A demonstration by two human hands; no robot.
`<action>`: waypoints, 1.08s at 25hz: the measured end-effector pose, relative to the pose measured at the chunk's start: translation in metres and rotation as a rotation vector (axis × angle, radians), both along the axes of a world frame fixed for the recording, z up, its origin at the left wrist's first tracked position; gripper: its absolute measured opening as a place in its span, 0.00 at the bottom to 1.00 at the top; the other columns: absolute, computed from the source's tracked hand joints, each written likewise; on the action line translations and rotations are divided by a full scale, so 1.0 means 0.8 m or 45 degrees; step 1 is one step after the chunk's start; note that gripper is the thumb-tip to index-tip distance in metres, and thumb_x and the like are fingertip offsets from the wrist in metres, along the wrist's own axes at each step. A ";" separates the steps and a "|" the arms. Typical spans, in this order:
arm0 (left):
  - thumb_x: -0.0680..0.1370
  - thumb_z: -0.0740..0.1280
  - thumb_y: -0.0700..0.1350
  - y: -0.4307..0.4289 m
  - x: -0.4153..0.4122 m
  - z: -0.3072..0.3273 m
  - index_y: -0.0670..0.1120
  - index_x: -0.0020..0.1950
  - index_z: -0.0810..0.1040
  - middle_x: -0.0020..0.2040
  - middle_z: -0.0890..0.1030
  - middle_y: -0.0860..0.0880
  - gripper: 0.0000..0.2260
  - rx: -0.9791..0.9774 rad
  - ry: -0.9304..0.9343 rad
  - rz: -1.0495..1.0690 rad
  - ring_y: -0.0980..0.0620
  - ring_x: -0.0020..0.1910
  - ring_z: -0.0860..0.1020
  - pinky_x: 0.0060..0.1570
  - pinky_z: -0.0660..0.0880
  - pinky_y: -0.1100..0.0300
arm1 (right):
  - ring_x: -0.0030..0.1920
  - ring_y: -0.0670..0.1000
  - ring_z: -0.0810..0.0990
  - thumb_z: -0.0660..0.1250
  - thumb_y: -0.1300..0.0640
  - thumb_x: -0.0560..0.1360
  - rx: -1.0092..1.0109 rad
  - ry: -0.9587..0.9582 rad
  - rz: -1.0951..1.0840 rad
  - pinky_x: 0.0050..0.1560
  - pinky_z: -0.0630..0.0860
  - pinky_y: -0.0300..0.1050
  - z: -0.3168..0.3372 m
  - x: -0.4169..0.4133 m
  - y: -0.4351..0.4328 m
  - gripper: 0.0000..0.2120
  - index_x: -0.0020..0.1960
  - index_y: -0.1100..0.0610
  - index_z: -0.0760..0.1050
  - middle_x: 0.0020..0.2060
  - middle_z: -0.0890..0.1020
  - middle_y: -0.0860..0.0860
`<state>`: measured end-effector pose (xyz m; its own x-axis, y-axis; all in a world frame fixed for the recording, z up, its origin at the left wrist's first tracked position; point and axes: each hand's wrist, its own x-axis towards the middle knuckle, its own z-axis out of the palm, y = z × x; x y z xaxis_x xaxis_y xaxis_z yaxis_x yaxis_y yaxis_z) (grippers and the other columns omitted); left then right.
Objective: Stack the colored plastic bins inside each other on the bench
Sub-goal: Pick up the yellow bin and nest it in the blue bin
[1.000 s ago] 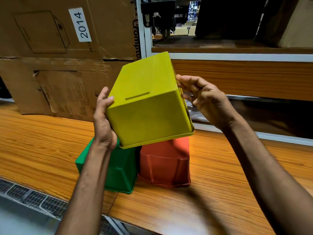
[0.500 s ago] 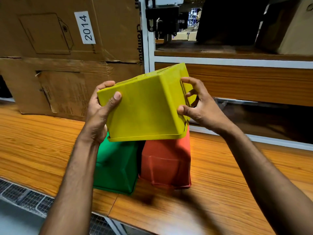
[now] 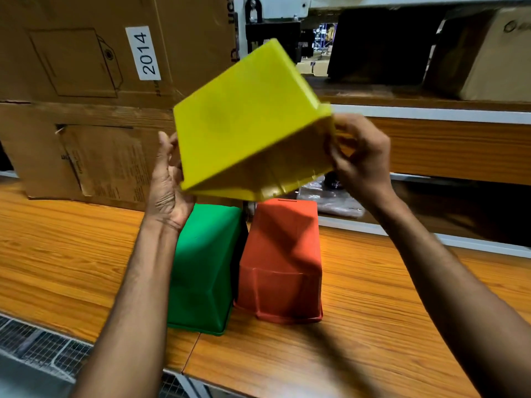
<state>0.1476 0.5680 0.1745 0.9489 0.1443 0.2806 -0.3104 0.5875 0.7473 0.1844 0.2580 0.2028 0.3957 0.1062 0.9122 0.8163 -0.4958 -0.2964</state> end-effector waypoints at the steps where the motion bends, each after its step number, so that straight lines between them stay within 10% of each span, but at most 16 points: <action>1: 0.75 0.69 0.60 -0.003 -0.002 0.001 0.46 0.78 0.67 0.75 0.73 0.42 0.35 -0.042 -0.049 -0.032 0.43 0.74 0.72 0.66 0.76 0.47 | 0.52 0.51 0.83 0.70 0.66 0.76 0.089 -0.049 -0.120 0.51 0.83 0.52 0.011 0.005 -0.001 0.12 0.59 0.62 0.82 0.53 0.83 0.52; 11: 0.76 0.75 0.44 -0.063 -0.027 0.008 0.56 0.77 0.70 0.71 0.73 0.50 0.31 0.956 -0.182 0.416 0.57 0.70 0.73 0.71 0.72 0.51 | 0.42 0.42 0.84 0.73 0.58 0.77 0.708 0.667 -0.034 0.49 0.84 0.44 -0.015 0.034 -0.014 0.11 0.57 0.60 0.83 0.46 0.86 0.50; 16: 0.76 0.70 0.40 -0.094 -0.029 0.018 0.54 0.79 0.66 0.54 0.71 0.44 0.33 1.324 -0.422 0.645 0.55 0.47 0.72 0.49 0.74 0.67 | 0.46 0.45 0.84 0.71 0.61 0.79 0.900 0.966 0.171 0.49 0.80 0.44 -0.043 0.032 -0.018 0.12 0.62 0.55 0.81 0.47 0.86 0.46; 22: 0.74 0.69 0.36 -0.086 -0.008 0.039 0.50 0.71 0.77 0.49 0.75 0.48 0.25 1.195 -0.411 0.837 0.61 0.40 0.72 0.36 0.72 0.66 | 0.55 0.47 0.84 0.65 0.72 0.77 0.460 1.276 0.463 0.47 0.79 0.44 -0.045 0.012 -0.044 0.40 0.78 0.37 0.64 0.60 0.85 0.46; 27: 0.74 0.71 0.37 -0.064 0.002 0.042 0.49 0.61 0.81 0.43 0.78 0.55 0.18 1.060 -0.207 0.702 0.57 0.42 0.75 0.42 0.74 0.63 | 0.59 0.53 0.84 0.67 0.75 0.75 0.576 1.305 0.704 0.51 0.83 0.42 -0.032 -0.019 -0.062 0.33 0.76 0.55 0.71 0.69 0.79 0.61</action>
